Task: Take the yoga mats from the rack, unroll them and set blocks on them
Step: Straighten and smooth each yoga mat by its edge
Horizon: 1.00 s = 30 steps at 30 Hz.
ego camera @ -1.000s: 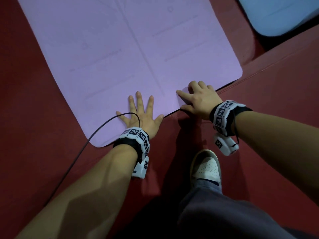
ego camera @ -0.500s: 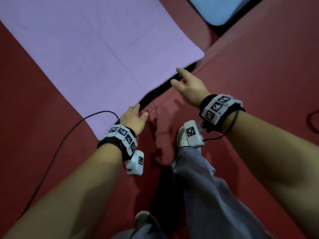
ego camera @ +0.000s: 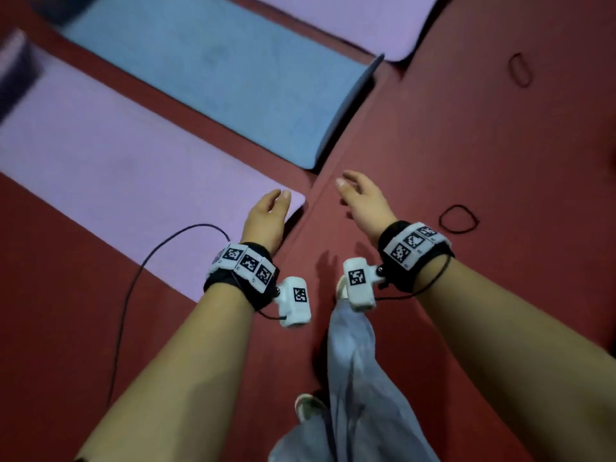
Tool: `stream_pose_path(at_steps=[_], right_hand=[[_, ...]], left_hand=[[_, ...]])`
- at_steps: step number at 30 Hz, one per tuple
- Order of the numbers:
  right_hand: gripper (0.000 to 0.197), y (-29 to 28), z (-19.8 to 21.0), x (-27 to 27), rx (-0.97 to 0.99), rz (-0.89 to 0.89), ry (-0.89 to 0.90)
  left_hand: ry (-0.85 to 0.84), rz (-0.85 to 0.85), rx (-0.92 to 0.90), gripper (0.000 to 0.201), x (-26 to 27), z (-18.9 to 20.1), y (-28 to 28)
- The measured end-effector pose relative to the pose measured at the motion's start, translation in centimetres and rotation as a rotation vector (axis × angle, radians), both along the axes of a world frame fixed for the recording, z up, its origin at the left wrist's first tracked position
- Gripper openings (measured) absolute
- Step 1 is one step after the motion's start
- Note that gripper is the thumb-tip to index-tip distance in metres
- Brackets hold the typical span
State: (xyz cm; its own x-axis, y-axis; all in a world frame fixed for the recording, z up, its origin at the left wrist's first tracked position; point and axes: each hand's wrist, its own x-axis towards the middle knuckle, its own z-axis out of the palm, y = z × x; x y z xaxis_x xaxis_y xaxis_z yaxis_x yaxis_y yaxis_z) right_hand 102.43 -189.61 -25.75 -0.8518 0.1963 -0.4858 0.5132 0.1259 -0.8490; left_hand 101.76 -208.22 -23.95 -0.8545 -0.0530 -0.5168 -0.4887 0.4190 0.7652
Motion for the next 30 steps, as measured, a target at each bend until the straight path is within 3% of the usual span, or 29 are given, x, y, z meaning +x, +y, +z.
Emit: stream_pose_path(at_steps=[6,9,13,19,27,30], right_hand=[[0.037,9.3,16.8,0.7,-0.105,-0.227,0.050],[0.035,15.4,23.0,0.6,-0.180,-0.347,0.088],[0.035,24.6,28.8,1.0,-0.198,-0.472,0.139],[0.036,37.6,32.9,4.1,-0.181,-0.694,0.163],[0.024,49.7,32.3,6.9,-0.201,-0.989,0.158],[0.023,54.2,31.9,5.6,-0.186,-1.086,0.148]], left_hand=[[0.028,0.068,0.174,0.023,-2.9,18.9,11.3],[0.046,0.008,0.249,0.030,-4.8,25.2,18.2],[0.046,-0.097,0.359,0.023,-7.3,31.3,28.9],[0.065,-0.298,0.402,0.039,-8.3,34.3,43.6],[-0.003,-0.560,0.393,0.022,-9.2,34.2,58.6],[-0.041,-0.645,0.391,0.026,-11.6,33.2,64.7]])
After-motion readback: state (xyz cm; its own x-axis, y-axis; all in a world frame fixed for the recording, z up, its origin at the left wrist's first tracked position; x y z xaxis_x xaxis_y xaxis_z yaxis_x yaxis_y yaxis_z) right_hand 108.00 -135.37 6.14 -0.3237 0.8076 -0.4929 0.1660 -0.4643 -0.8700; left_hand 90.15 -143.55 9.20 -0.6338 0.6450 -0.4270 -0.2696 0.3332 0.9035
